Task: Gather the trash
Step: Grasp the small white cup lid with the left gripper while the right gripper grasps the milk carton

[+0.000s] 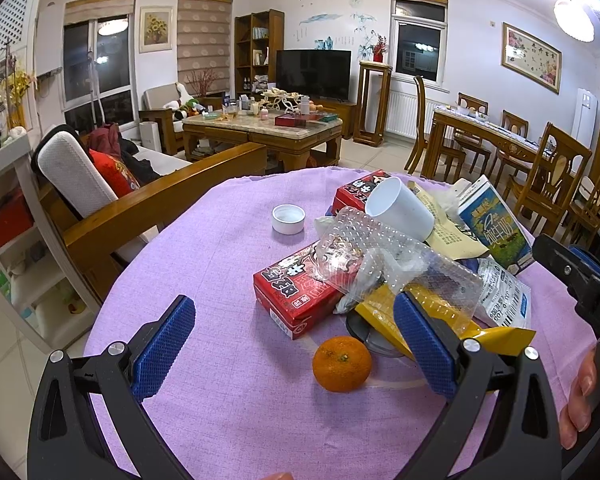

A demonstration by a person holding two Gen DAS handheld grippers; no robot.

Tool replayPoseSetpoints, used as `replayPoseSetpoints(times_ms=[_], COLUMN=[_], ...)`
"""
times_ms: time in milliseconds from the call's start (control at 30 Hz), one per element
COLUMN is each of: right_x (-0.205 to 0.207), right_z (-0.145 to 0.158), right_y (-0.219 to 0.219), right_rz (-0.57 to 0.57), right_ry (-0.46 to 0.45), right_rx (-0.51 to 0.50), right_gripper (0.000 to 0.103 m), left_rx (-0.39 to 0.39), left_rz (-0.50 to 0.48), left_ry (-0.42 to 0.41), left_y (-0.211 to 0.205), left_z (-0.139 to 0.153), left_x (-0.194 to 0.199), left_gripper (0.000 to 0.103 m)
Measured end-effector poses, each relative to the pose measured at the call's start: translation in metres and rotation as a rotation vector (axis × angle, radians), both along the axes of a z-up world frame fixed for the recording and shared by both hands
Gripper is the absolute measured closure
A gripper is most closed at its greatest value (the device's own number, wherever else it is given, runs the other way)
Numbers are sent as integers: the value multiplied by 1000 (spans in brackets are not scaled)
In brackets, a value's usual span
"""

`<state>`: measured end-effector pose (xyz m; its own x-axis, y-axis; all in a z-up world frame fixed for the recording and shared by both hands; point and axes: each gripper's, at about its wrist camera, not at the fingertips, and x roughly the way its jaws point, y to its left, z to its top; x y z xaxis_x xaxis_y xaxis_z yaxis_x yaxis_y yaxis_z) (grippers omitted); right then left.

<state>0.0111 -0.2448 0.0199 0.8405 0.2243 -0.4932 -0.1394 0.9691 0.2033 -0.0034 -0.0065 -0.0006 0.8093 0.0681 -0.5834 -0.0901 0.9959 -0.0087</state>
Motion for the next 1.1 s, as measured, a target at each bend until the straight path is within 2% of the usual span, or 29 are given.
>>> replayPoseSetpoints(times_ms=[333, 433, 500, 600, 700, 800, 900, 1000, 1067, 1100], right_x=[0, 1, 2, 2, 3, 14, 37, 53, 63, 71], right_z=[-1, 0, -1, 0, 9, 17, 21, 21, 19, 18], right_y=[-2, -4, -6, -12, -24, -30, -17, 2, 9, 13], right_rz=[-3, -9, -5, 42, 69, 109, 190, 246, 269, 279], right_ry=[1, 6, 25, 59, 38, 30, 59, 58, 66, 77], right_rx=[1, 5, 10, -37, -88, -103, -149, -225, -255, -268], right_gripper=[5, 5, 5, 5, 5, 5, 5, 16, 24, 24], left_rx=[-4, -32, -101, -90, -193, -237, -202, -208, -183, -162], left_rz=[2, -7, -61, -32, -104, -189, -261, -302, -310, -313], left_ry=[1, 6, 25, 37, 112, 190, 245, 298, 324, 341], left_y=[1, 3, 14, 46, 84, 90, 68, 44, 32, 21], left_z=[0, 0, -1, 5, 7, 4, 0, -8, -15, -19], left_x=[0, -1, 0, 5, 28, 58, 93, 127, 140, 146], left_gripper=[5, 5, 5, 5, 5, 5, 5, 5, 6, 9])
